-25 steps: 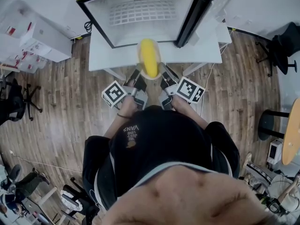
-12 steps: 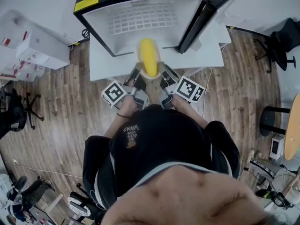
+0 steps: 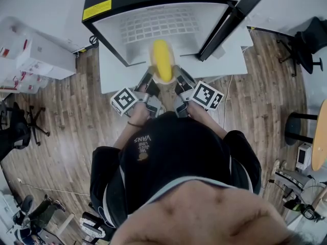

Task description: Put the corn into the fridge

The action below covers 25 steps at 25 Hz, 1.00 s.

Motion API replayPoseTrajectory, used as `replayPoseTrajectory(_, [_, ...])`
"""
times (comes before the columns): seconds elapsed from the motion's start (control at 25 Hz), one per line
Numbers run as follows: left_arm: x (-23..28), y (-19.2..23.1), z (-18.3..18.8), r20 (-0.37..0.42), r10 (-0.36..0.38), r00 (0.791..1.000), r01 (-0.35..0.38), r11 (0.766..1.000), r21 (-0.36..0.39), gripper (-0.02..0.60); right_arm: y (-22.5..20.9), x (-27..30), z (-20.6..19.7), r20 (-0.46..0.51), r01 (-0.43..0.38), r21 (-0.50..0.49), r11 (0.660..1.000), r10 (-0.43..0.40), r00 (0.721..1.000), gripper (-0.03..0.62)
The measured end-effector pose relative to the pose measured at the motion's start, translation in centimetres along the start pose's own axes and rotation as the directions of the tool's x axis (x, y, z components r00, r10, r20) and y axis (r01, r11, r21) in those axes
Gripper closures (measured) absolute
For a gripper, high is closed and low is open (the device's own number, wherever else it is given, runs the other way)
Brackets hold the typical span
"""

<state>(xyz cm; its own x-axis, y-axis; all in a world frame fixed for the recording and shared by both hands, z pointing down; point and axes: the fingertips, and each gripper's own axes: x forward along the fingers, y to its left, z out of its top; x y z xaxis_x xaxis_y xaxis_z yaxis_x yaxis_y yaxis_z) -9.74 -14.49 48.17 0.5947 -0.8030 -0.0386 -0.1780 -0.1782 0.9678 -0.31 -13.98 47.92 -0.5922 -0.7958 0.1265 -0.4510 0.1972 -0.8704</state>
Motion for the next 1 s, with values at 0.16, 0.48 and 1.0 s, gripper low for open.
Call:
replayPoseTrajectory(0.16, [0.4,0.3,1.4,-0.009,0.009,1.0,-0.009,1.0,0.012,0.538,0.3,1.3,0.3,0.014,-0.002,-0.001,1.0,0.002,1.0,0.557])
replayPoseTrajectory(0.48, [1.4,0.7,3.2,-0.045,-0.005,0.999,0.005,1.0,0.013,0.538,0.5,3.1,0.5,0.049,0.012,0.003,1.0,-0.013,0.999,0.557])
replayPoseTrajectory(1.0, [2.4,0.5,3.3,-0.11,-0.036,0.993,0.037,0.999,0.007,0.538,0.2,3.1,0.8,0.093,0.04,0.014,0.999,-0.041,0.995,0.557])
